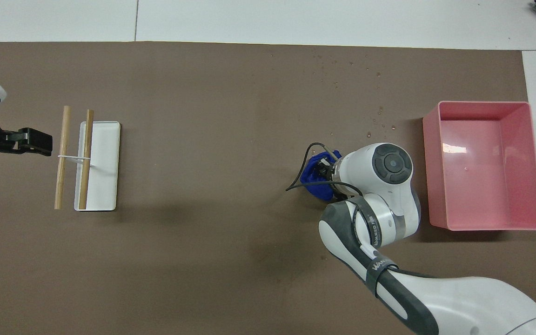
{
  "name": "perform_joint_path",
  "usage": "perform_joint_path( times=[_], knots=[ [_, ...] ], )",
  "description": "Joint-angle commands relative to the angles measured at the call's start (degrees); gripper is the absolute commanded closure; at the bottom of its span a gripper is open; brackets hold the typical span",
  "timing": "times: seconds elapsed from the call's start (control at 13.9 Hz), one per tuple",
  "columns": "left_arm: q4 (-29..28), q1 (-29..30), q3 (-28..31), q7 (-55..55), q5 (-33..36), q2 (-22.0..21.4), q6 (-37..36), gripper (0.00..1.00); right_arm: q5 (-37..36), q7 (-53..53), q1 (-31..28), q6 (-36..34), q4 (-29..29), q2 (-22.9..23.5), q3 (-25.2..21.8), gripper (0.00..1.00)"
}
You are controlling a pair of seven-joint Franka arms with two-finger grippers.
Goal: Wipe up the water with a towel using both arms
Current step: 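Drag the towel with the right gripper across the water toward the robot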
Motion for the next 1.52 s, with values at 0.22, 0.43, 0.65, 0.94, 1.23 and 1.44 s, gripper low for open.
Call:
perform_joint_path(
  times=[0.22, 0.43, 0.65, 0.94, 1.23, 1.44],
  knots=[
    [-4.29, -0.55, 2.52, 4.53, -8.24, -4.86, 0.61, 0.00, -1.28, 2.00, 0.26, -12.72, -7.77, -6.44, 0.33, 1.00],
    [-4.37, -0.55, 2.52, 4.71, -8.26, -4.60, 3.51, 0.00, -1.28, 2.00, 0.26, -20.61, -9.45, -8.29, 0.33, 1.00],
    [-4.99, -2.21, 2.70, 4.62, -8.26, -4.51, 5.89, 0.00, -1.45, 1.03, 2.09, -31.08, -9.45, -9.96, 0.33, 1.00],
    [-5.87, -5.45, 5.14, 4.71, -6.69, -4.08, 9.67, 0.00, -1.63, 0.94, 5.35, -39.62, -9.53, -13.82, 0.33, 1.00],
    [-2.79, -15.85, 16.06, 4.89, -5.27, -3.19, 6.52, 0.00, -1.89, -8.35, 1.16, -42.00, -6.47, -20.31, -0.28, 1.00],
    [-3.23, -11.99, 11.95, 6.46, -5.27, -3.55, 5.46, 0.00, -1.72, -14.34, -3.51, -44.02, -1.90, -25.41, -0.46, 1.00]
  ],
)
